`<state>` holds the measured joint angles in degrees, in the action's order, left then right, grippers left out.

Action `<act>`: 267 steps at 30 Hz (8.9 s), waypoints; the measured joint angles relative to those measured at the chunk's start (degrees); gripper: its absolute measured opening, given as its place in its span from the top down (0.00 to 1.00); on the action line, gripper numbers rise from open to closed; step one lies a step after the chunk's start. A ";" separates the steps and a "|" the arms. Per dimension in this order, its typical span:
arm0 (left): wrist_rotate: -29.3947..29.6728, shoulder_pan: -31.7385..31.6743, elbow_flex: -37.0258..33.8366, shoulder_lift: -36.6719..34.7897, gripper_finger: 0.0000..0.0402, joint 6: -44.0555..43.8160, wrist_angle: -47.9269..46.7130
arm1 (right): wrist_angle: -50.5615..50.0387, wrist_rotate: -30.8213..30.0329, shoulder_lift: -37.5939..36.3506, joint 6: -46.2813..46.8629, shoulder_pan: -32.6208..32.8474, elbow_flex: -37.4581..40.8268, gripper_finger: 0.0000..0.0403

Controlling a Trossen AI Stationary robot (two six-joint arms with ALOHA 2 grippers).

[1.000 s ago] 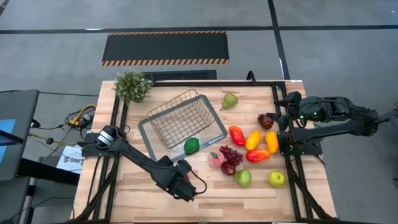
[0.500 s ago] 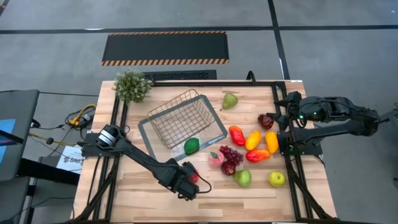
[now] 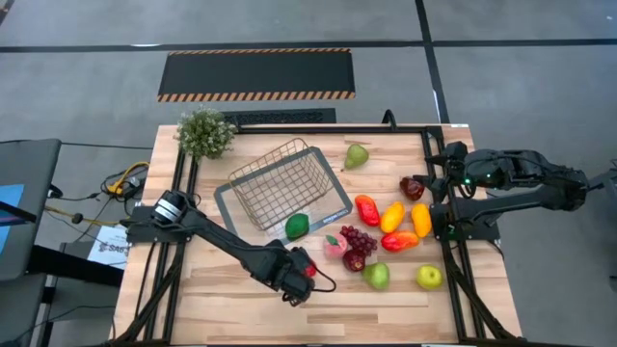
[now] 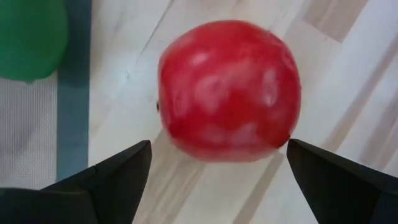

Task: Build produce basket
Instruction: Put the red apple into the gold wire basket

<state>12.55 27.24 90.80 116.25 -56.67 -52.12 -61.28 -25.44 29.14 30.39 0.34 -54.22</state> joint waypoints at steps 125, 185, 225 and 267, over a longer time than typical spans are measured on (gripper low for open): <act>-10.40 -6.38 -3.59 0.80 0.12 62.47 9.96 | -3.21 1.60 0.03 -0.37 0.01 0.01 0.04; 11.76 -39.94 34.30 0.98 0.14 6.85 -30.24 | -3.48 1.58 0.03 0.59 0.00 0.01 0.04; 4.50 -42.91 6.72 1.09 0.14 -39.14 -15.17 | -3.50 1.36 0.03 2.14 0.00 0.01 0.04; 3.99 -44.61 -0.26 1.09 0.04 -32.90 -1.53 | -4.57 1.36 0.03 2.16 0.00 0.01 0.04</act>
<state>16.54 -17.37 90.54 117.33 -89.56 -53.64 -65.84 -24.08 29.17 32.56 0.34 -54.22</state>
